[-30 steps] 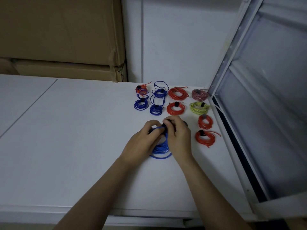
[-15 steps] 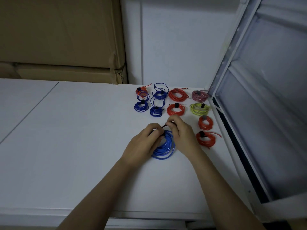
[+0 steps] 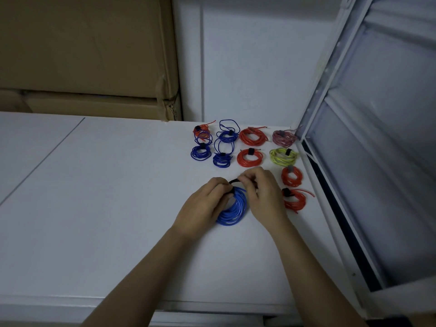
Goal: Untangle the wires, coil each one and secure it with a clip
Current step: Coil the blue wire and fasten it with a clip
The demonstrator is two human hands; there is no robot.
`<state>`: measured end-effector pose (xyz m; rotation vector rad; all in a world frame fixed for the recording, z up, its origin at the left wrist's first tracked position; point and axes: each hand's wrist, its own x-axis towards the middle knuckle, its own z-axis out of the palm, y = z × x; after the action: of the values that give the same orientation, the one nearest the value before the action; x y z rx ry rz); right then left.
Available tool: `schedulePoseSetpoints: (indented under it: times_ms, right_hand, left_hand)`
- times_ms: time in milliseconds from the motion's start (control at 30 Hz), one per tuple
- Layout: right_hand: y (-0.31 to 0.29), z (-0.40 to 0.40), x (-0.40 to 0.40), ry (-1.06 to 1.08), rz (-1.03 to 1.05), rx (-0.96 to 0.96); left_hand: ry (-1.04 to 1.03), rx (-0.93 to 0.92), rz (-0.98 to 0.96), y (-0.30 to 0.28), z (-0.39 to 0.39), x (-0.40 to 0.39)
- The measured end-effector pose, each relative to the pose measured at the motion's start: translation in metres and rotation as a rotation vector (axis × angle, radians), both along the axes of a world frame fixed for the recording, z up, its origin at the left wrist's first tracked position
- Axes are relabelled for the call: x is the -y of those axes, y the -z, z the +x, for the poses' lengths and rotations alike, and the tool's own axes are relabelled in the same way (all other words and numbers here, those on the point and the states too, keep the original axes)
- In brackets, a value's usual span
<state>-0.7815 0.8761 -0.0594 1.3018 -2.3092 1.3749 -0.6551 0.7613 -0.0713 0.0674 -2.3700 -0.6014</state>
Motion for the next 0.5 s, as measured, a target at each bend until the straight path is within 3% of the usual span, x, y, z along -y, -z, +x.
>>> schedulePoseSetpoints:
  times_ms: [300,500]
  right_hand:
    - [-0.014,0.004,0.016,-0.100,-0.049,0.060]
    - [0.004,0.020,0.014,-0.042,-0.186,-0.092]
  left_hand:
    - [-0.004,-0.005,0.028,0.000,-0.002,0.000]
    - [-0.093,0.080,0.346,-0.004,0.000,-0.002]
